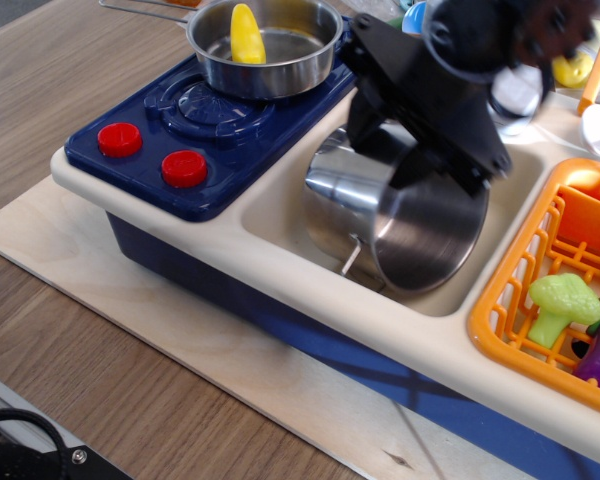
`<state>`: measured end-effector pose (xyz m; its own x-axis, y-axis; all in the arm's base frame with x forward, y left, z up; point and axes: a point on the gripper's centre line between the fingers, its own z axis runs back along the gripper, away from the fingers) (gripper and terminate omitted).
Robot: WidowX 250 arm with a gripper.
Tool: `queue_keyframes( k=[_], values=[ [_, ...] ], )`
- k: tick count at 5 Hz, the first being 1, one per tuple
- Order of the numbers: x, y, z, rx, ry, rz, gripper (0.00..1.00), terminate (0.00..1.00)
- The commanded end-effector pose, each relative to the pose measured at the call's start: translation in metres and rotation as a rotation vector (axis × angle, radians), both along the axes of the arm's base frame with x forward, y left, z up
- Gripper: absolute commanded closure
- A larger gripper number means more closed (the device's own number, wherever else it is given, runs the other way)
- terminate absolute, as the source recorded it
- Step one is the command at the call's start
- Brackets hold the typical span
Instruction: Flip pot upright which is in sink
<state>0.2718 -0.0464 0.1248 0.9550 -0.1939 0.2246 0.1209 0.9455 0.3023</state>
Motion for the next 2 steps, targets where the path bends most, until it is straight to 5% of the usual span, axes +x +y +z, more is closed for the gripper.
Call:
queue_keyframes(
  k=[1, 2],
  values=[
    [0.0038, 0.0094, 0.0027, -0.296, 0.059, 0.016, 1.0, 0.0],
    [0.0053, 0.0191, 0.0025, -0.402, 0.056, -0.027, 0.0, 0.0]
  ],
)
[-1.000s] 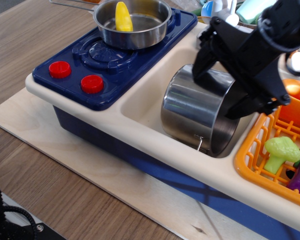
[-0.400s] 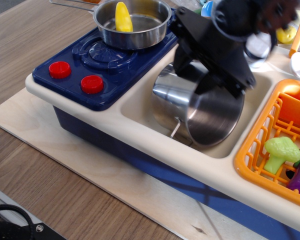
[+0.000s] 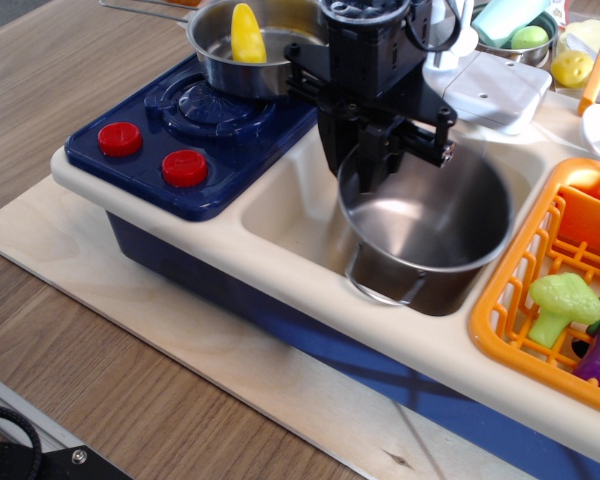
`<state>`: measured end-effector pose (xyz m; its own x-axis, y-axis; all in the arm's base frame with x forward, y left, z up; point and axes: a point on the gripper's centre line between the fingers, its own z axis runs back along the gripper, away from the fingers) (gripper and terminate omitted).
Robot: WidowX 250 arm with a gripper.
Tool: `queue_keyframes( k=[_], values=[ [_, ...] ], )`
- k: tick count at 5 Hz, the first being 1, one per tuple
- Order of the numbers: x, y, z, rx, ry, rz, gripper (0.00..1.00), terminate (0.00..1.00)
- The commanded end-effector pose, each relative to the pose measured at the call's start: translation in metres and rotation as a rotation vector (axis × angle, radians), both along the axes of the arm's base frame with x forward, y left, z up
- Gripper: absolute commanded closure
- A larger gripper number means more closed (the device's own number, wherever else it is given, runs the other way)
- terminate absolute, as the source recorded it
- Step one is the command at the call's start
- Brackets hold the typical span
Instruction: Flip pot upright which is in sink
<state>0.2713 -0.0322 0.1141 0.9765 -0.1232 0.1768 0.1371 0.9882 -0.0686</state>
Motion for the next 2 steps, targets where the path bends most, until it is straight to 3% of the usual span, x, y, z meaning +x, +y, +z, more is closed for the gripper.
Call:
queue_keyframes(
  k=[1, 2],
  values=[
    [0.0058, 0.0048, 0.0131, -0.039, -0.056, -0.011, 0.0, 0.0],
    [0.0058, 0.0048, 0.0131, -0.039, -0.056, -0.011, 0.0, 1.0]
  ],
)
